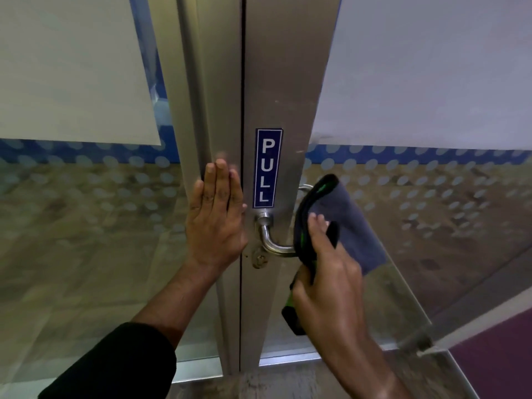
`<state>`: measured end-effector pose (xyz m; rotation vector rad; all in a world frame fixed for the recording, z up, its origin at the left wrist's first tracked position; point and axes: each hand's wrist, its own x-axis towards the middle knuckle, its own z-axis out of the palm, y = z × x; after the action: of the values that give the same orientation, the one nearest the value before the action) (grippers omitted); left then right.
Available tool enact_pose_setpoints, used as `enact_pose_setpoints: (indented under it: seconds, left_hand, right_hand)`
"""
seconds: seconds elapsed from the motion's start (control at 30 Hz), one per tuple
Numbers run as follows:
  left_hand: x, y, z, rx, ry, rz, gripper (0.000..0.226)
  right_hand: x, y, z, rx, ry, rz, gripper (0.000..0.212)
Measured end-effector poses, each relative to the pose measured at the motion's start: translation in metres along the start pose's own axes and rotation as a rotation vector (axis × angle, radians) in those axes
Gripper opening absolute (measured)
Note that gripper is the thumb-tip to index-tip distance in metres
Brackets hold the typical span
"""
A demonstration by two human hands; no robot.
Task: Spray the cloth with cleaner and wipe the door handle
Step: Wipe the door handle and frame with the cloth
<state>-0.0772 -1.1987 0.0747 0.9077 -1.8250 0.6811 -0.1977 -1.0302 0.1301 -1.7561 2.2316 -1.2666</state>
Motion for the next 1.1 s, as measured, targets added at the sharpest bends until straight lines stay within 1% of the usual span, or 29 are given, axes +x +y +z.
enact_pose_setpoints:
  seconds: [0.07, 0.13, 0.27, 0.37, 0.43, 0.47, 0.5, 0.57, 0.63, 0.7, 0.77, 0.83, 0.87, 0.93, 1.0, 1.1]
  left_hand:
    - [0.000, -0.001, -0.001, -0.004, -0.004, -0.002, 0.064]
    - [-0.001, -0.002, -0.002, -0.003, -0.010, 0.012, 0.063]
    - [0.001, -0.002, -0.004, -0.008, -0.029, 0.022, 0.059]
    - [0.001, -0.003, -0.004, 0.003, -0.024, 0.029, 0.060]
    - [0.001, -0.003, -0.005, 0.009, -0.026, 0.024, 0.064]
    - [0.000, -0.002, -0.004, 0.008, -0.023, 0.022, 0.065]
    - [0.000, -0.001, -0.004, 0.007, -0.018, 0.022, 0.065]
    - [0.001, -0.001, -0.004, 0.009, -0.010, 0.021, 0.064]
    - [0.001, -0.002, -0.004, 0.009, -0.007, 0.022, 0.064]
    - [0.001, -0.002, -0.004, 0.011, -0.004, 0.026, 0.065]
    - [0.001, -0.001, -0.004, 0.017, -0.005, 0.028, 0.067]
    - [0.001, -0.001, -0.005, 0.019, -0.011, 0.028, 0.067]
    - [0.001, -0.001, -0.005, 0.018, -0.013, 0.028, 0.067]
    - [0.002, -0.001, -0.005, 0.005, -0.016, 0.027, 0.067]
    - [0.002, -0.001, -0.005, 0.000, -0.017, 0.026, 0.067]
    - [0.001, -0.002, -0.003, 0.004, -0.011, 0.021, 0.070]
  right_hand:
    - [0.001, -0.015, 0.017, -0.054, -0.142, -0.054, 0.080]
    - [0.006, -0.023, 0.033, -0.165, -0.267, -0.054, 0.078]
    - [0.013, -0.022, 0.045, -0.445, -0.228, -0.219, 0.061]
    - [0.013, -0.004, 0.034, -0.545, -0.188, -0.275, 0.052]
    - [0.016, 0.010, 0.023, -0.598, -0.145, -0.300, 0.050]
    - [0.018, 0.016, 0.017, -0.573, -0.123, -0.305, 0.051]
    - [0.019, 0.021, 0.010, -0.489, -0.100, -0.288, 0.052]
    - [0.022, 0.027, -0.003, -0.162, -0.025, -0.148, 0.053]
    - [0.027, 0.032, -0.016, 0.176, 0.136, 0.046, 0.050]
    - [0.034, 0.036, -0.028, 0.466, 0.301, 0.198, 0.037]
    - [0.041, 0.034, -0.041, 0.650, 0.475, 0.245, 0.029]
    - [0.043, 0.026, -0.049, 0.669, 0.587, 0.177, 0.026]
    - [0.043, 0.019, -0.048, 0.630, 0.606, 0.114, 0.029]
    - [0.043, 0.007, -0.040, 0.501, 0.610, -0.013, 0.043]
    - [0.048, -0.001, -0.026, 0.365, 0.565, -0.133, 0.055]
    - [0.062, -0.008, -0.004, 0.152, 0.387, -0.287, 0.065]
